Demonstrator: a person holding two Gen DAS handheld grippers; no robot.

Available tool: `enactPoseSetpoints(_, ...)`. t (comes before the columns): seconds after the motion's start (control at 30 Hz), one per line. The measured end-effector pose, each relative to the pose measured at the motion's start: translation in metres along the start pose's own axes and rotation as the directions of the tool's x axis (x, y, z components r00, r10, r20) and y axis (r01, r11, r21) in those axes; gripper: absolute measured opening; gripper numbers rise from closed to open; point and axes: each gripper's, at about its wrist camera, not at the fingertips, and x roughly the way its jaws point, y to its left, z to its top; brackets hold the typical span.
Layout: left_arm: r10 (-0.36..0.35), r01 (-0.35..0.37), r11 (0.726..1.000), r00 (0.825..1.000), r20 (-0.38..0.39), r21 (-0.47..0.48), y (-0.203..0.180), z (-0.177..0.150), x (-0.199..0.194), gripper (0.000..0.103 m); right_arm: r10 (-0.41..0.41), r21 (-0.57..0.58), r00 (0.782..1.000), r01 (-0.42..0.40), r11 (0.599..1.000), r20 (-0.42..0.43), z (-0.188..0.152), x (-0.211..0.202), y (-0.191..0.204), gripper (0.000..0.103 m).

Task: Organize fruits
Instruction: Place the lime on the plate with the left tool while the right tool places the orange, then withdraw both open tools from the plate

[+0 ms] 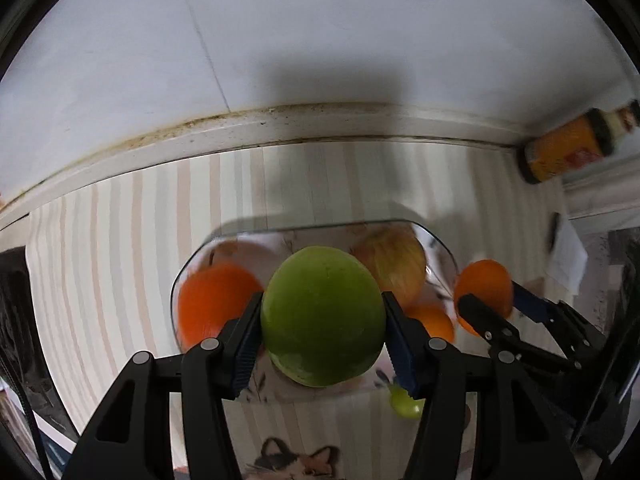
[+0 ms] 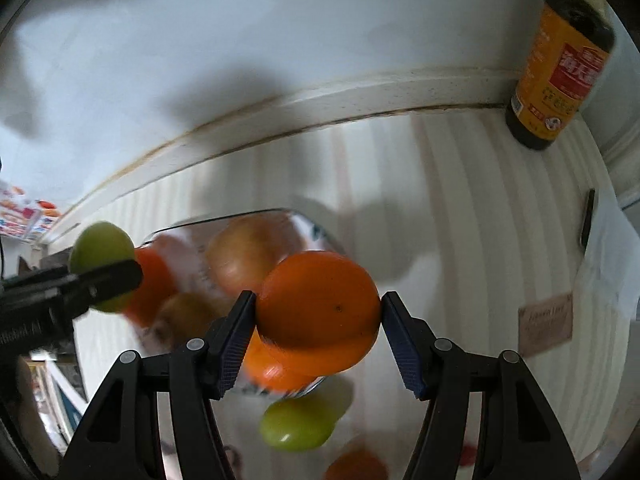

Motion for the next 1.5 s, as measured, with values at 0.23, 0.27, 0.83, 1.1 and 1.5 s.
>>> enactPoseSetpoints(0.23,0.02,-0.021,1.0,0.995,-0.102,-0.005,0.002,0.013,0.036,0.054,-0.029,-0.047,1.0,0.028,0.999,-0.004,0.008,0.018,0.001,0.066)
enactPoseSetpoints(0.27,0.014,-0.015,1.0,0.993,-0.114,-0.01,0.001,0.013,0.04,0.054,-0.01,-0.041,1.0,0.01,0.999,-0.011,0.009,0.018,0.0,0.066)
enactPoseSetpoints(0.83,-0.001,-0.002,0.999,0.995,-0.096,-0.038,0.004,0.0,0.039,0.088,0.104,-0.019,0.99,-0.106,0.994,-0.095,0.012,0.032,-0.001,0.087)
enactPoseSetpoints(1.1,0.071,-0.068,0.993,0.997,0.03,-0.091,0.016,-0.031,0.004,0.088,-0.081,-0.067,0.996,0.078,0.995,-0.034,-0.001,0.014,0.011,0.096)
enactPoseSetpoints(1.5,0.132,-0.1,0.983,0.966,0.221,-0.151,0.031,-0.127,-0.068,0.088,-0.132,-0.096,0.988,0.14,0.985,0.083,-0.065,-0.06,0.05,0.096)
